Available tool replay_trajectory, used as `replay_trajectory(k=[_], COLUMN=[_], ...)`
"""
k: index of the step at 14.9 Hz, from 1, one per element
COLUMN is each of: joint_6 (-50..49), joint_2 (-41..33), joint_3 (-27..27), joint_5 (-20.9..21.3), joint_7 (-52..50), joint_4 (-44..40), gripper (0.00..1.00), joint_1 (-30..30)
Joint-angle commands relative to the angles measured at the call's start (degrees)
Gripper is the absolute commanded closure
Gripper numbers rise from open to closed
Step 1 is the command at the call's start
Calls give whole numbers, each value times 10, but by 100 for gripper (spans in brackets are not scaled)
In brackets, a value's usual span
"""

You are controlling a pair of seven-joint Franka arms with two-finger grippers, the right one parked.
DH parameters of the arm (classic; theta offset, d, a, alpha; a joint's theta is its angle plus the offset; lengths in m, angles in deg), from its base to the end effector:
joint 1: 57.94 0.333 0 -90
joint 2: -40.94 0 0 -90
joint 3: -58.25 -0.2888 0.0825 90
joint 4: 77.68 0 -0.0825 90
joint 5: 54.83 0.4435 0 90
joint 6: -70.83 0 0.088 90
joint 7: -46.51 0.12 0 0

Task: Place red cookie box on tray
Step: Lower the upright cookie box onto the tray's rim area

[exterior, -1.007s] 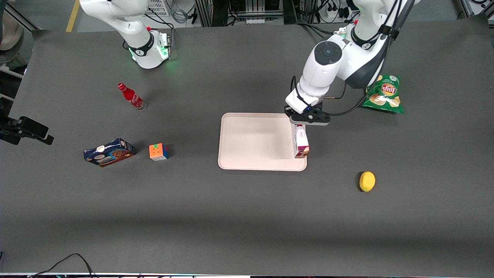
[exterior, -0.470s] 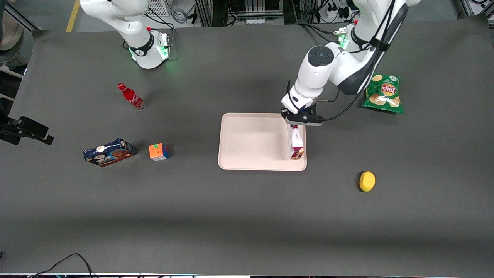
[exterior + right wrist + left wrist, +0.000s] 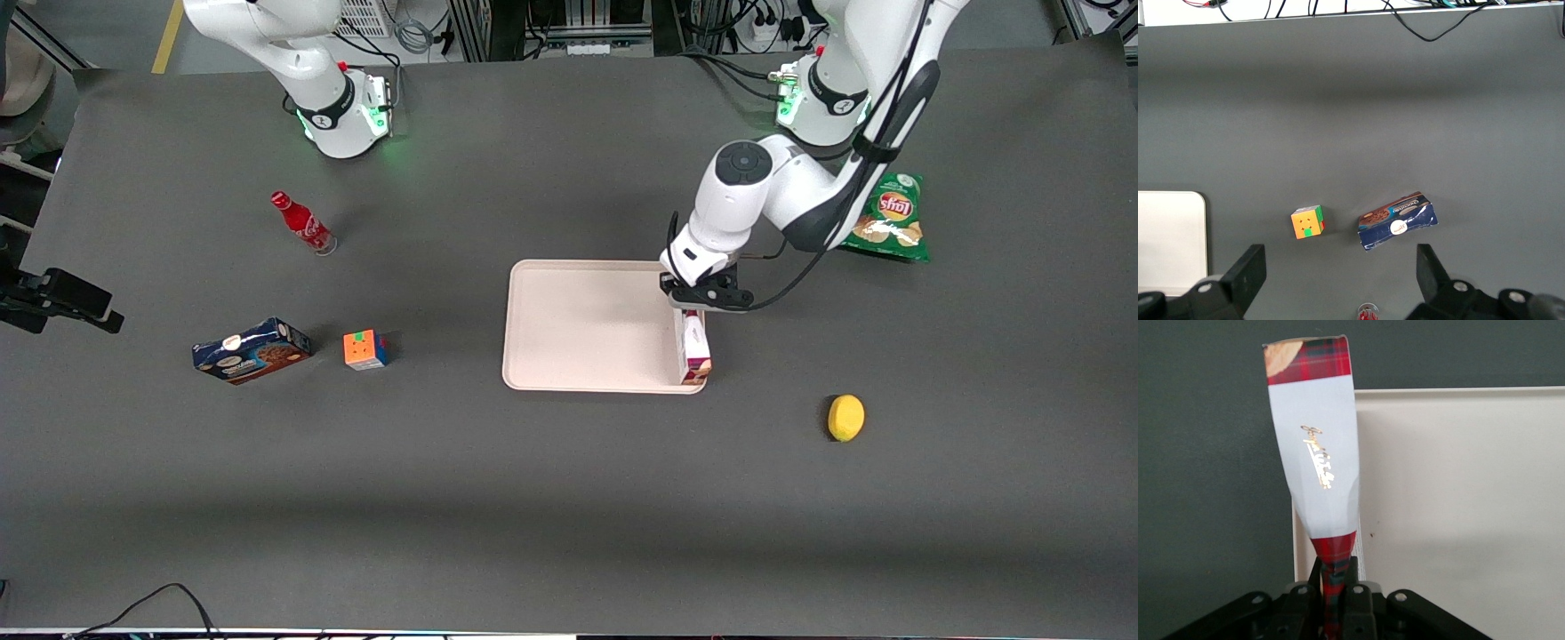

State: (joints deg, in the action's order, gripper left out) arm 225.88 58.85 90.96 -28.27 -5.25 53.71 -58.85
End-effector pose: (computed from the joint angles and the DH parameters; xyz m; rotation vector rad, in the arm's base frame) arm 0.4595 -0.3407 0.1623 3.0566 -0.0811 0.2641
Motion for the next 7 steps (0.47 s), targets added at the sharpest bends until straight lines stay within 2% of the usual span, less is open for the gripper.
replay_trajectory(k=[1,5,7], joint_6=[12,29,29], joint_2=[11,26,29], joint_3=[-3,-6,-7], joint_5=[19,19,19], joint_7=[-22,-21,-21], joint_4=[-10,-10,-10], gripper=[89,88,81], joint_1=[-1,-2,-3])
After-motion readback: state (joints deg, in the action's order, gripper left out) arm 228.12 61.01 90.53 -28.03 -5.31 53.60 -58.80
